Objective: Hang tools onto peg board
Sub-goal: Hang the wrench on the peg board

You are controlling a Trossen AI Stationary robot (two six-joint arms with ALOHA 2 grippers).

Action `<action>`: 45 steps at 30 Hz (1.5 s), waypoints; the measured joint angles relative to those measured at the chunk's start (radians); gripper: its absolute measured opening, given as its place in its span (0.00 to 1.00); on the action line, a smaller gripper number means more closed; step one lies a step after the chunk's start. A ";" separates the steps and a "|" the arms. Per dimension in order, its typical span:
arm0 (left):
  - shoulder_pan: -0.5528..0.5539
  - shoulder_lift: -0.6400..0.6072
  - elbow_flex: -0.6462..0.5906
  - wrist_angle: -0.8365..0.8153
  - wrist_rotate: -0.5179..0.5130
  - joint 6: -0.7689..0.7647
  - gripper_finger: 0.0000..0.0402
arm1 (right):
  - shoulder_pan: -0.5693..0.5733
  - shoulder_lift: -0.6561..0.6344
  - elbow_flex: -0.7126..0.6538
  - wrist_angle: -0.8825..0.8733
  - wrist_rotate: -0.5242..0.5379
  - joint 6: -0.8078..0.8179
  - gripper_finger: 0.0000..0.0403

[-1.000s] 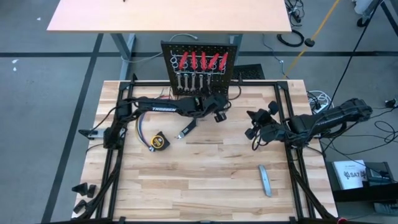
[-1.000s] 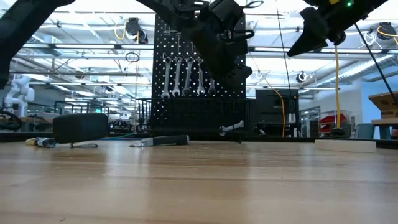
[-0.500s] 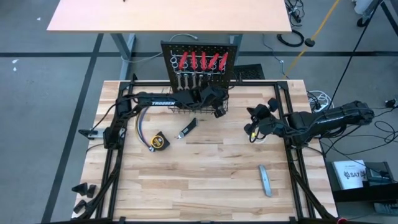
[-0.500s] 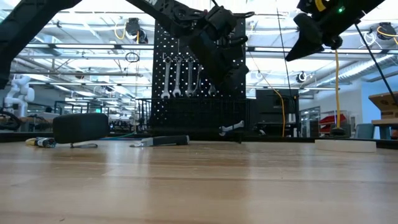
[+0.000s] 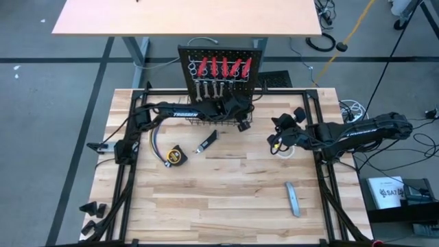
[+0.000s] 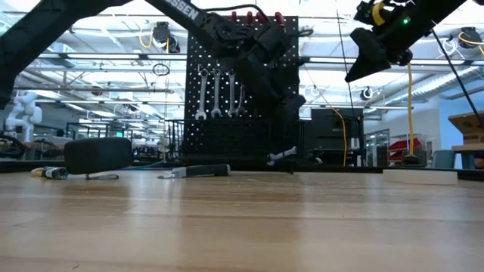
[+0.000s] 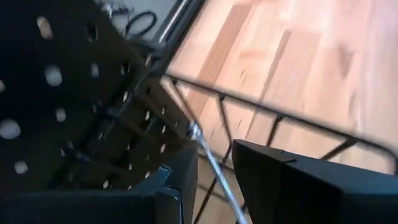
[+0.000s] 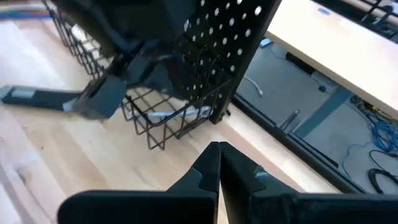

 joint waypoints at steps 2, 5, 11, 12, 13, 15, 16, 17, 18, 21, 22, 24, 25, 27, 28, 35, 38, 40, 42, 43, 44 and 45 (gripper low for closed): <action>0.007 0.009 -0.001 -0.007 -0.011 -0.001 0.27 | -0.003 0.007 0.000 0.002 -0.004 -0.006 0.00; 0.013 0.029 -0.004 -0.037 -0.009 -0.026 0.27 | -0.005 0.011 0.000 0.000 -0.003 -0.007 0.00; 0.013 0.034 -0.002 -0.007 -0.007 0.007 0.27 | -0.004 0.013 0.000 0.003 -0.002 -0.005 0.00; 0.013 0.034 -0.001 -0.006 -0.007 0.008 0.27 | -0.004 0.014 0.000 0.003 -0.002 -0.003 0.00; 0.013 0.034 0.003 -0.011 -0.008 0.011 0.27 | -0.004 0.016 0.000 0.002 -0.002 -0.002 0.00; 0.013 0.034 0.008 -0.005 -0.008 0.029 0.27 | -0.004 0.016 0.000 0.002 -0.002 0.001 0.00; 0.013 0.034 0.011 -0.001 -0.011 0.036 0.27 | -0.004 0.016 0.000 0.002 -0.002 0.003 0.00; 0.013 0.034 0.019 -0.002 -0.017 0.039 0.27 | -0.004 0.017 0.000 0.002 -0.002 0.005 0.00; 0.013 0.033 0.030 -0.001 -0.019 0.047 0.27 | -0.004 0.017 0.000 0.002 -0.002 0.007 0.00; 0.009 0.011 0.043 0.006 -0.027 0.060 0.27 | -0.004 0.017 0.000 -0.001 -0.002 0.009 0.00; 0.007 0.004 0.046 0.008 -0.035 0.063 0.27 | -0.004 0.017 0.000 -0.006 -0.002 0.009 0.00; 0.006 -0.014 0.048 -0.009 -0.045 0.064 0.27 | -0.004 0.017 0.000 -0.009 -0.003 0.010 0.00; 0.005 -0.023 0.048 -0.015 -0.043 0.064 0.27 | -0.004 0.017 0.000 -0.014 -0.003 0.011 0.00; 0.005 -0.040 0.048 -0.059 -0.041 0.064 0.27 | -0.004 0.017 0.000 -0.022 -0.024 0.011 0.00; 0.004 -0.047 0.048 -0.081 -0.040 0.064 0.27 | -0.004 0.016 0.000 -0.027 -0.039 0.011 0.00; 0.004 -0.085 0.047 -0.237 0.099 0.060 0.27 | -0.005 0.009 0.000 -0.026 -0.054 -0.039 0.00; -0.003 -0.101 0.048 -0.261 0.149 0.056 0.27 | -0.017 0.001 0.000 -0.010 -0.056 -0.077 0.00; -0.012 -0.106 0.048 -0.267 0.150 0.057 0.27 | -0.028 -0.007 0.000 0.007 -0.055 -0.098 0.00; -0.018 -0.127 0.046 -0.294 0.150 0.057 0.27 | -0.038 -0.014 0.000 0.013 -0.056 -0.121 0.00; -0.023 -0.137 0.046 -0.293 0.150 0.057 0.27 | -0.043 -0.019 0.000 0.026 -0.057 -0.134 0.00; -0.028 -0.151 0.047 -0.288 0.150 0.057 0.27 | -0.049 -0.024 0.000 0.032 -0.066 -0.147 0.00; -0.032 -0.165 0.047 -0.299 0.149 0.058 0.27 | -0.054 -0.028 0.000 0.031 -0.088 -0.164 0.00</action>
